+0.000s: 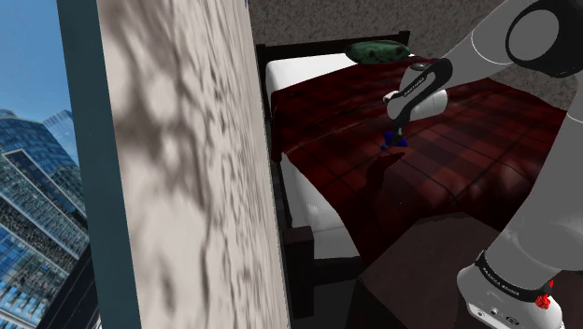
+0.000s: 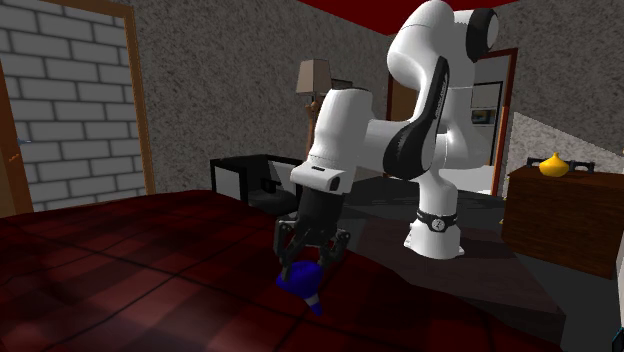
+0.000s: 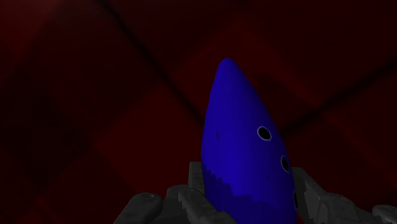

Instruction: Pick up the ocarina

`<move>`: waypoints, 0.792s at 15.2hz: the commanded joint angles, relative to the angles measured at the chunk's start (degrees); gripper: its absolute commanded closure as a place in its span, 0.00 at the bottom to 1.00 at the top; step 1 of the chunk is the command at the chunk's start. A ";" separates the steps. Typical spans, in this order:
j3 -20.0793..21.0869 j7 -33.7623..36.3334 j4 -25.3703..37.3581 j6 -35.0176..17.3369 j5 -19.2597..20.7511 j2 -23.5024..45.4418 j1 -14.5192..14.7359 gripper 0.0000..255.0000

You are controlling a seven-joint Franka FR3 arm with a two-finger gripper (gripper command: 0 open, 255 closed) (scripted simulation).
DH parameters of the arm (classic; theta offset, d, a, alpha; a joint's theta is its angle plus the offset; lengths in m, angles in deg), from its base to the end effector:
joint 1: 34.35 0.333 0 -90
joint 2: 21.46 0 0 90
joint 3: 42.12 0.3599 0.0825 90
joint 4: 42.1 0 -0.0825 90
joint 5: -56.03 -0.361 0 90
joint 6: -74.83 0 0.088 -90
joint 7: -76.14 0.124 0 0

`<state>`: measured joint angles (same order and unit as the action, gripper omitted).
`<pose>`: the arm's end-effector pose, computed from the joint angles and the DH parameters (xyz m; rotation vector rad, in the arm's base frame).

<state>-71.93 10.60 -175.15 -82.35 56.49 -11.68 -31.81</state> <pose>0.4841 -0.2438 0.3495 2.7076 0.9773 0.1807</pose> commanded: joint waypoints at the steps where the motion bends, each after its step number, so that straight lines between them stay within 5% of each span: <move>1: 0.04 -0.01 -0.05 0.02 -0.02 0.04 0.01 1.00; 12: -1.38 2.62 0.99 5.34 4.23 -4.76 1.19 1.00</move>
<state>-73.20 13.04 -174.41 -77.70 60.35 -15.95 -30.68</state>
